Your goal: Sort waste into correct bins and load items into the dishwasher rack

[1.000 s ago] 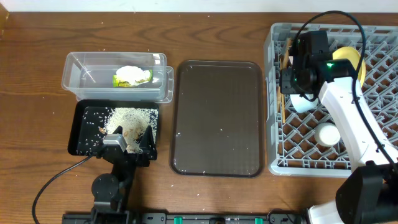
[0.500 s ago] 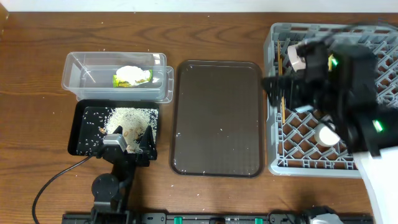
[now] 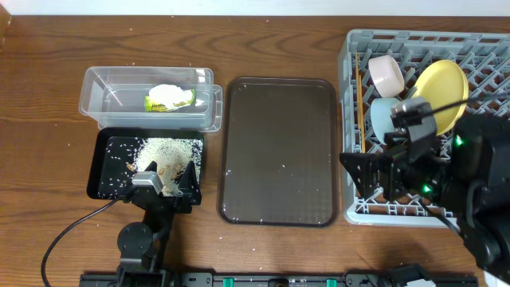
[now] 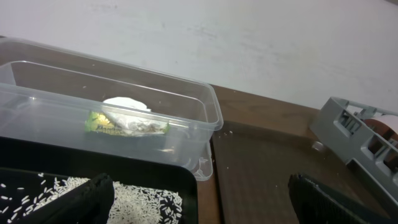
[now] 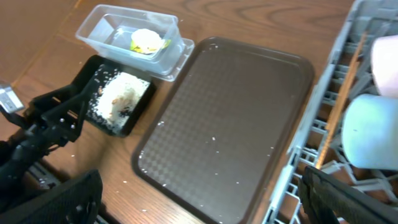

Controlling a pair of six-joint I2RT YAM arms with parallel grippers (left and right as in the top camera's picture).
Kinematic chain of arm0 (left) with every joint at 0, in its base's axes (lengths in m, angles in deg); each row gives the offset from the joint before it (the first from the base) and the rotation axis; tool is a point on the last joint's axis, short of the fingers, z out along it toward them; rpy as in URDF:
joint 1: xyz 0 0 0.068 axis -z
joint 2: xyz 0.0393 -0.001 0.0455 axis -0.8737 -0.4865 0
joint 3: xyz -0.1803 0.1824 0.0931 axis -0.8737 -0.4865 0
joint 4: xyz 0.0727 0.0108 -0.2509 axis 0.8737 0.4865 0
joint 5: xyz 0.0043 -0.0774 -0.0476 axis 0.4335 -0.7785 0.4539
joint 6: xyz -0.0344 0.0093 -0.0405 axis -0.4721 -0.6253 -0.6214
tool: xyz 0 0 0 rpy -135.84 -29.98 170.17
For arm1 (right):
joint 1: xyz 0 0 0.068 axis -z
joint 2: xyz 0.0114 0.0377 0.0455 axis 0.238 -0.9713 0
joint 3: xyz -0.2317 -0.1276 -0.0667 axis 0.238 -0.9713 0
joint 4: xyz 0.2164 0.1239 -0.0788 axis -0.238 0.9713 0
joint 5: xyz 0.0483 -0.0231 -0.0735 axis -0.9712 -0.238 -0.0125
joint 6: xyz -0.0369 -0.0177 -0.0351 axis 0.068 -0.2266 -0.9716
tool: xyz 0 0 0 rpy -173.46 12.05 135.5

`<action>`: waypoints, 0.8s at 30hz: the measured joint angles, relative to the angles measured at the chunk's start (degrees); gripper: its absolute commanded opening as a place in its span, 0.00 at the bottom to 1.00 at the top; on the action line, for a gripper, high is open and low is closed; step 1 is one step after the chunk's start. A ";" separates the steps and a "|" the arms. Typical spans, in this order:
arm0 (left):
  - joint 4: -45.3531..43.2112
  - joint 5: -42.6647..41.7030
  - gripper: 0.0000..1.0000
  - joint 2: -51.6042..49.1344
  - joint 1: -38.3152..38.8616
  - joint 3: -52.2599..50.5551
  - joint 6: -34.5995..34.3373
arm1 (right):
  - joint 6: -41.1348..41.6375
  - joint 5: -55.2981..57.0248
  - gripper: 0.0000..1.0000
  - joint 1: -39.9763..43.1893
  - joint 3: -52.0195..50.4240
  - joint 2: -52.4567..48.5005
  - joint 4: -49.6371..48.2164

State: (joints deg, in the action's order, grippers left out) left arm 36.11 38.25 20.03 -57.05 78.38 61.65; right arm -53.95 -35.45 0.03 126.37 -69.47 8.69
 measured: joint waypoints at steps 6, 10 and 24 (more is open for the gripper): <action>-0.02 0.00 0.92 0.00 0.00 -0.02 0.00 | -1.90 4.39 0.99 -0.02 -0.15 1.92 -0.24; 0.00 -0.02 0.92 0.00 0.00 0.00 0.02 | -4.96 6.69 0.99 0.02 -5.55 6.21 -8.35; 0.00 0.00 0.92 0.00 0.00 0.00 0.15 | -7.74 8.17 0.99 7.52 -49.92 35.85 -39.30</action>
State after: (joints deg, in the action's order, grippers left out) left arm 36.11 38.25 20.03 -57.05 78.38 61.80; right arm -61.69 -27.27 7.55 76.45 -33.63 -30.61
